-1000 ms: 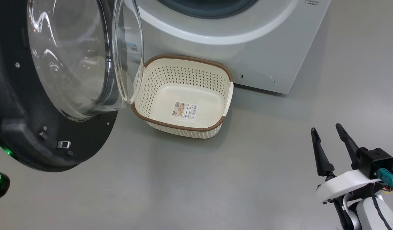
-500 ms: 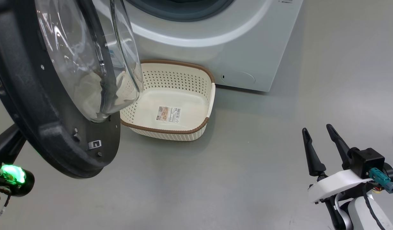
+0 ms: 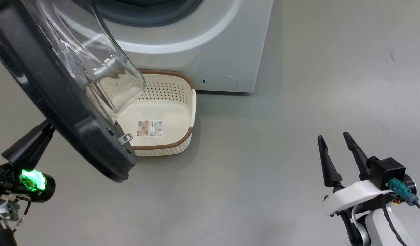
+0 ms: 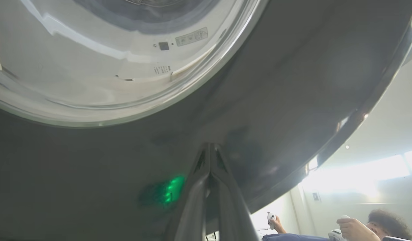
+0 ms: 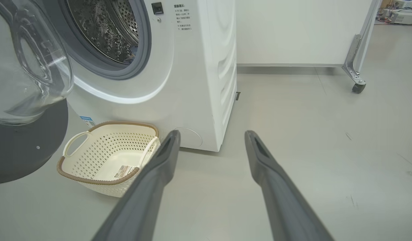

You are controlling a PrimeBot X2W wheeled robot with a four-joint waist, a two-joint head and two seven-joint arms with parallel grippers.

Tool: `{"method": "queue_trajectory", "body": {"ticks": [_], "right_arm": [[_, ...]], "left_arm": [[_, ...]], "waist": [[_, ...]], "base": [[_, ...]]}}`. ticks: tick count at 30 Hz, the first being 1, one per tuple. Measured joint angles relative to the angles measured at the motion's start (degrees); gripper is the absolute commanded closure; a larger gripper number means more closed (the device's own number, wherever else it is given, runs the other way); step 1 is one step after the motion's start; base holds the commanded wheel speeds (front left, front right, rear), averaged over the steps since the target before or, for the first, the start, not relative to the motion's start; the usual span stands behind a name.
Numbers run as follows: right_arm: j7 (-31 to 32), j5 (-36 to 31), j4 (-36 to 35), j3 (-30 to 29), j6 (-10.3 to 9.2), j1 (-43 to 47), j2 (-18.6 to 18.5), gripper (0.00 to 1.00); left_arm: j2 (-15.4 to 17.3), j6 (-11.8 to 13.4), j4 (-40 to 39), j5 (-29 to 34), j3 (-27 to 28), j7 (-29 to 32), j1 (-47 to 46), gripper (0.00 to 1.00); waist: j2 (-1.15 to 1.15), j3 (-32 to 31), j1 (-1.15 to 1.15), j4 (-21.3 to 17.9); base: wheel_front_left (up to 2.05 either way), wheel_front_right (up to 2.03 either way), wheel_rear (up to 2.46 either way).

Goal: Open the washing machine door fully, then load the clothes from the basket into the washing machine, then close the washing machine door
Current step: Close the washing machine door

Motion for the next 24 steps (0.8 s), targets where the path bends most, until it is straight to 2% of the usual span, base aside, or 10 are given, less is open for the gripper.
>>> {"method": "queue_trajectory", "body": {"ticks": [9,24], "right_arm": [[-0.2,0.1,0.6,0.2,0.00,-0.1,0.5,0.00],[-0.6,0.7,0.8,0.4,0.00,-1.4,2.0,0.00]], "left_arm": [[-2.7,0.0,-3.0,2.3,-1.3,-2.3,-0.4,1.00],[-3.4,0.0,-7.2,9.2,-1.6,-11.2,-6.9,1.00]], "waist": [[0.00,0.5,0.00,-6.0],[0.00,3.1,0.00,-15.8]], "base": [[0.00,0.00,0.00],[0.00,0.00,0.00]]}}
